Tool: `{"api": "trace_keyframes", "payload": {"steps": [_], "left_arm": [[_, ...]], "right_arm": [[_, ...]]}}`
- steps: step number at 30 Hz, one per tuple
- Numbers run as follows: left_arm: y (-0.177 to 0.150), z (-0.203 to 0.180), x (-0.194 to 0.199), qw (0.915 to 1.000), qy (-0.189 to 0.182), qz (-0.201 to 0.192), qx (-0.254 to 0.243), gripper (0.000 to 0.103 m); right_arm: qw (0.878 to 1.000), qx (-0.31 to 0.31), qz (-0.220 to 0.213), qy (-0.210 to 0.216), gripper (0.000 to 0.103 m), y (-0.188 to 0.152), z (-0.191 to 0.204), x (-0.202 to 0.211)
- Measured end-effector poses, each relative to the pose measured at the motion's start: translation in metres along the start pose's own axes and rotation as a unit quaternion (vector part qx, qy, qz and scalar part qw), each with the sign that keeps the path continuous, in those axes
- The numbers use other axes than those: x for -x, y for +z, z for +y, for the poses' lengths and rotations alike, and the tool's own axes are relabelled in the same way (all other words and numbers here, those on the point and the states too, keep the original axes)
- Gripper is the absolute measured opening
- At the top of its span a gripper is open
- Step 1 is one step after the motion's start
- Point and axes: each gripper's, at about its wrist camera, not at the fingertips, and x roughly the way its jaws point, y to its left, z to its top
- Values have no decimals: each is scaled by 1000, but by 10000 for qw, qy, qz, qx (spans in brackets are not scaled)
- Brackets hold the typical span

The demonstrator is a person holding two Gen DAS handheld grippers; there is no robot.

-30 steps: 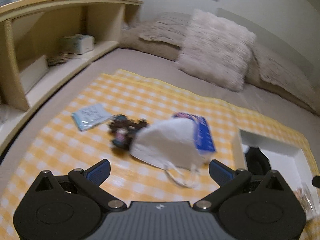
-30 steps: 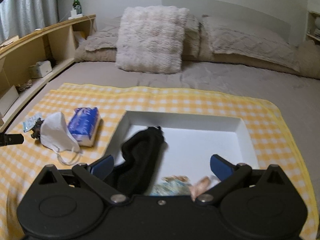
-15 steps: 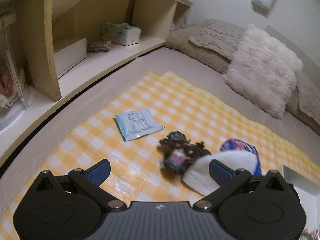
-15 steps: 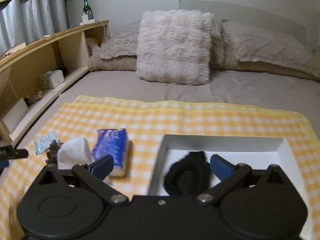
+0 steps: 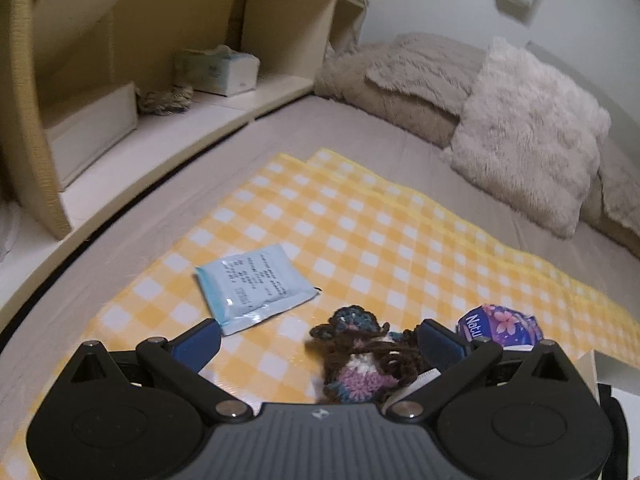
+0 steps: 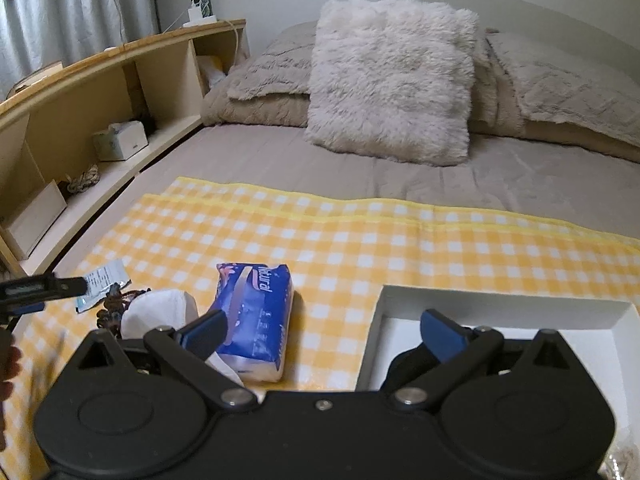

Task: Organize soft objects
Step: 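Grasp the blue tissue pack with the right gripper while the left grasps the crocheted toy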

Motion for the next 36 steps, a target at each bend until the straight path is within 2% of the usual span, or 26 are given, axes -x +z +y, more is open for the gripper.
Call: {"api": "trace_keyframes", "payload": {"steps": [7,13,17,21,24,28,32,36], "left_arm": [[3,-17,-29,9998,-38,177,103,103],[-7,-26,-48,9985,-99,526,86,103],[-16,-34,-53,9960,-315,826,-118,103],[-25,-38,-55,9936,-304,991,-454,103],[-24,-36,-52,9946,-211,849,-550,103],[-20,-31,-48,9966,-261,585,-525,103],[-20,-33,-49,9959,-363,590,-586,102],[-22,-40,-51,9936,-296,620,-895,92]], "right_arm": [[9997,-49,-31,241,103,14,2,-10],[9984,-396,-25,400,103,26,8,-35],[9979,-492,199,383,103,29,18,-64],[9961,-637,482,364,103,29,29,-93],[9952,-554,691,411,103,27,42,-108],[9934,-416,981,422,103,24,59,-124],[9912,-584,1147,309,103,18,66,-138],[9856,-639,1545,232,103,10,70,-154]]}}
